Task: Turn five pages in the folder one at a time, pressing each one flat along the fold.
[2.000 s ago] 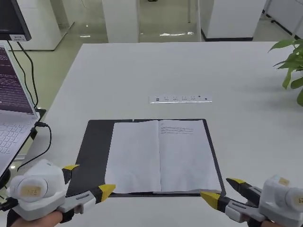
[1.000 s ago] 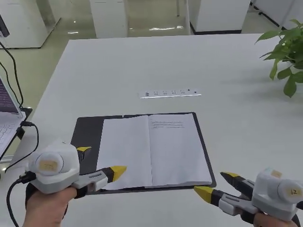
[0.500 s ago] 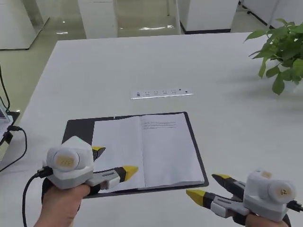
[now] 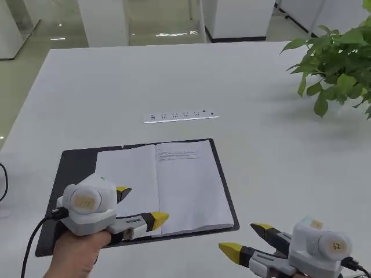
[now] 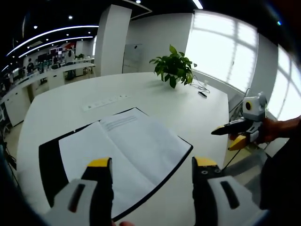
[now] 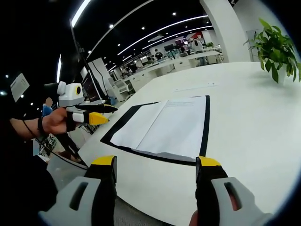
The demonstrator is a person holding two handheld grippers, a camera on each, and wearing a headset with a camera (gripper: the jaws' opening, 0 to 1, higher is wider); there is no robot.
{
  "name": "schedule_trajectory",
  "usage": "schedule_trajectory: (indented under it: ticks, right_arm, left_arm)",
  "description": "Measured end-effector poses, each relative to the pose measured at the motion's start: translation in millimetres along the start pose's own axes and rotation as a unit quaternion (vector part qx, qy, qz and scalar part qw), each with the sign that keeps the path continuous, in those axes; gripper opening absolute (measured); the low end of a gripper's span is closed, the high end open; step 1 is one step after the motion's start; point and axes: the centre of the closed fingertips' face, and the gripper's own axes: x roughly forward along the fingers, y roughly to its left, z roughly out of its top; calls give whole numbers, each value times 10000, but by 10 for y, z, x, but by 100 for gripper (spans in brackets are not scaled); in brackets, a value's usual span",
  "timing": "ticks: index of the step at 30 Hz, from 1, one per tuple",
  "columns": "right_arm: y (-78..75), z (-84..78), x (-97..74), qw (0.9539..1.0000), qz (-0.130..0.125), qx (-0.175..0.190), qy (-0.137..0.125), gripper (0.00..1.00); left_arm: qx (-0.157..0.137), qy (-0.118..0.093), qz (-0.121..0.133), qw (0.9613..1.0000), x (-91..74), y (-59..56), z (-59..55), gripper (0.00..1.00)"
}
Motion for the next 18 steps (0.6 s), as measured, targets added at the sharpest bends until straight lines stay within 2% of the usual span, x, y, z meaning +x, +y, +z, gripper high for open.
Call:
schedule_trajectory:
  ticks: [6,13,18]
  right_arm:
    - [2,-20,-4,10000,-15,42,-24,67]
    - [-16,-44,-32,10000,-14,54,-15,67]
    - [-64,-55,-54,9999,-58,84,-19,67]
  left_arm:
    - [56,163,-154,9997,228,-100,-58,68]
    - [58,228,-305,9993,441,-237,-75,67]
    - [133,444,-466,9978,662,-390,-168,68]
